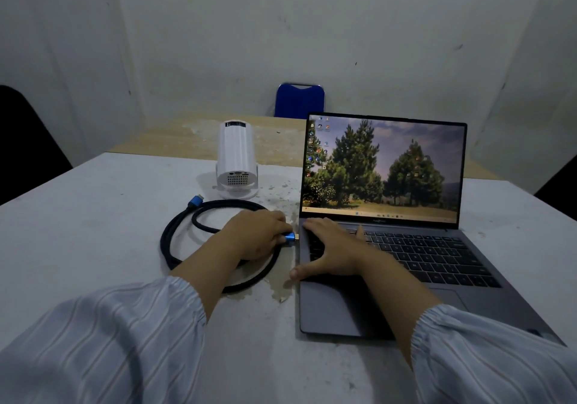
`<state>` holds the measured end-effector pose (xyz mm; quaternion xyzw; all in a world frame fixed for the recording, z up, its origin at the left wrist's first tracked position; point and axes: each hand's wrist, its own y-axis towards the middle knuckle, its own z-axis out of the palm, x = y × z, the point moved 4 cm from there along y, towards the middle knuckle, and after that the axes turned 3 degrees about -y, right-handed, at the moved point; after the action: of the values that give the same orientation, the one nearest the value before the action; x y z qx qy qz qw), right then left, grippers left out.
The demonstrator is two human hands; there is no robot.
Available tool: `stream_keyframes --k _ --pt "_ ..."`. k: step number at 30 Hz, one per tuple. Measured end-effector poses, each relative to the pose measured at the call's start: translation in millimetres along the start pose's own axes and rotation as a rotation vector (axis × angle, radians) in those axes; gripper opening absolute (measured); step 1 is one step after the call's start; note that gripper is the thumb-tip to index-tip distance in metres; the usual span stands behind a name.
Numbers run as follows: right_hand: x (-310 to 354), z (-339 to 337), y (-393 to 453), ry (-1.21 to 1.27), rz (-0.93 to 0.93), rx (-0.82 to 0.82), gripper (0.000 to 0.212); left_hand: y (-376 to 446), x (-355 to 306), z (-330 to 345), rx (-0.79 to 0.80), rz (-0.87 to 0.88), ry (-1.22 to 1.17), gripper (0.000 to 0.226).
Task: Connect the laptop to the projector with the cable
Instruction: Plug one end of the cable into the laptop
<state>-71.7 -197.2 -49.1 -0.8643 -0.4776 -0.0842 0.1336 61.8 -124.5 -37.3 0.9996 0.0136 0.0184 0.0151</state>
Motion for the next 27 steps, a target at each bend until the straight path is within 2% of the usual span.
stream_keyframes --k 7,18,27 --pt "2 -1 0 -0.016 0.003 0.006 0.115 0 6 6 -0.01 -0.069 0.024 0.038" --pt "0 -2 1 -0.028 0.025 0.008 0.118 -4 9 19 -0.026 -0.254 -0.237 0.037" --pt "2 -4 2 -0.032 0.019 0.006 0.118 -3 10 17 0.029 -0.274 -0.33 0.037"
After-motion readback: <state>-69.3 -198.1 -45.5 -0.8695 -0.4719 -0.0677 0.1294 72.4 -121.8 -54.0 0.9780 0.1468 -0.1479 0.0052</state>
